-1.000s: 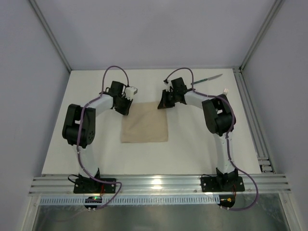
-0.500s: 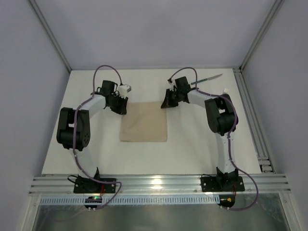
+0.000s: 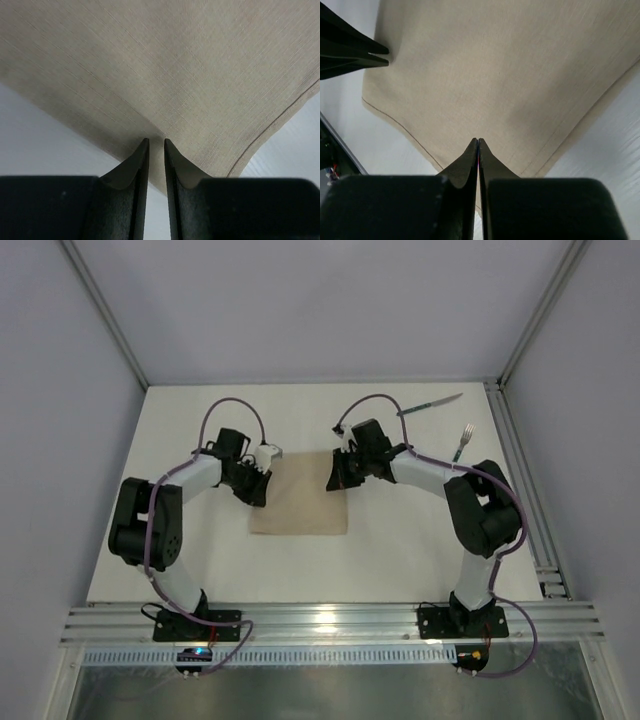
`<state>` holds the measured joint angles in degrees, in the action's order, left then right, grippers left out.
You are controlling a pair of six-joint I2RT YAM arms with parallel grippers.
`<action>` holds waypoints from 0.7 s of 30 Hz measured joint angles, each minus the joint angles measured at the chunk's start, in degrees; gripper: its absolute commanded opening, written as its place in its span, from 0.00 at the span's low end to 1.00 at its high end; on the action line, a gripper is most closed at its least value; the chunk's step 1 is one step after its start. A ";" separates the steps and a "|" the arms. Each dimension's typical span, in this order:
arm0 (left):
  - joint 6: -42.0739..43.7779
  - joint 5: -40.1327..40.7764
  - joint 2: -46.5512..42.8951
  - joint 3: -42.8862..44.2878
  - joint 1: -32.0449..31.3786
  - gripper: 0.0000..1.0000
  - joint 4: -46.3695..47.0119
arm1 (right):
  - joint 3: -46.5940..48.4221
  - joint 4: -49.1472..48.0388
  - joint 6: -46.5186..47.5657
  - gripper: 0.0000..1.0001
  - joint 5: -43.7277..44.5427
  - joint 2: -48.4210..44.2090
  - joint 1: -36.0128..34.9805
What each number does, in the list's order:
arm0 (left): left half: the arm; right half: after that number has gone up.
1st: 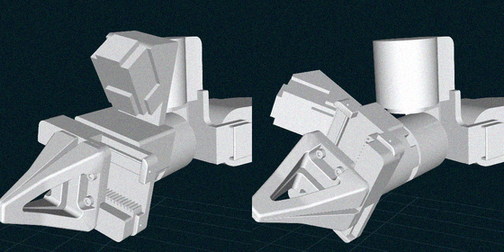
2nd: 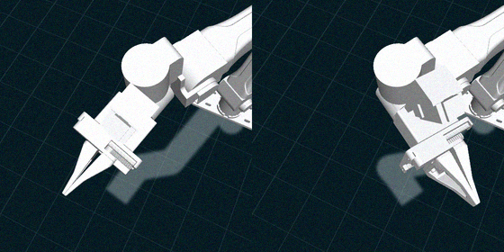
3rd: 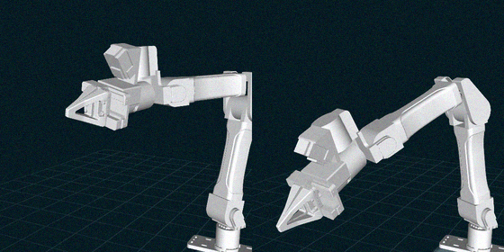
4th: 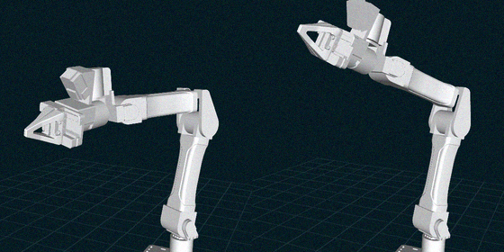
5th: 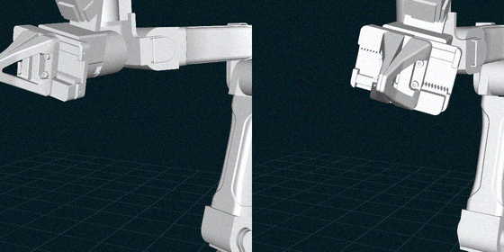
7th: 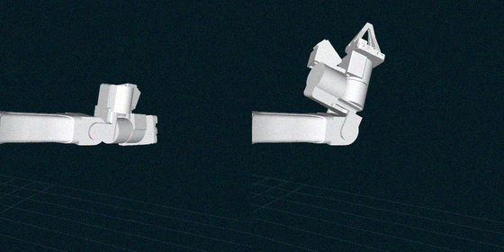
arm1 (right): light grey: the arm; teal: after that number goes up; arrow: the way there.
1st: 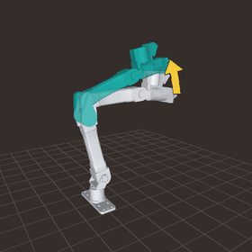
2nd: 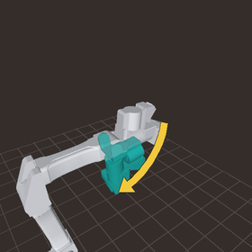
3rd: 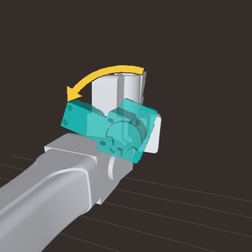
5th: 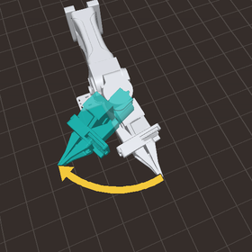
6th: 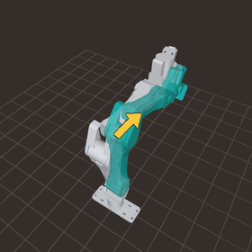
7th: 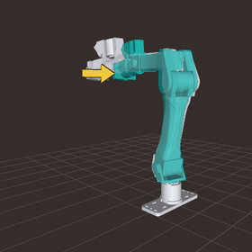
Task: Fold the napkin into a case and place the utensils inside
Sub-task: Smooth out the lower triangle-folded napkin at the center of the board.
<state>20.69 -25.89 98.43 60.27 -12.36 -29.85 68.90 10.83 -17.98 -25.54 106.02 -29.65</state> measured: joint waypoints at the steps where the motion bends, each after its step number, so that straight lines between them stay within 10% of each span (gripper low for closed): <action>1: 0.37 0.44 0.39 -0.98 -0.31 0.19 -0.07 | -1.20 -0.02 -0.13 0.04 -0.22 0.20 -0.48; 12: 1.49 1.90 0.20 -2.27 -0.57 0.20 0.44 | -7.69 -1.05 -0.42 0.04 -2.29 2.40 0.83; 21: 14.60 -0.24 -13.07 -3.48 -0.74 0.47 -5.62 | -7.89 -1.18 1.88 0.04 -4.52 2.36 1.29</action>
<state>35.29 -26.13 85.36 56.80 -13.10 -35.46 61.01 9.65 -16.10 -30.06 108.38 -28.36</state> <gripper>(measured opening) 0.456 0.037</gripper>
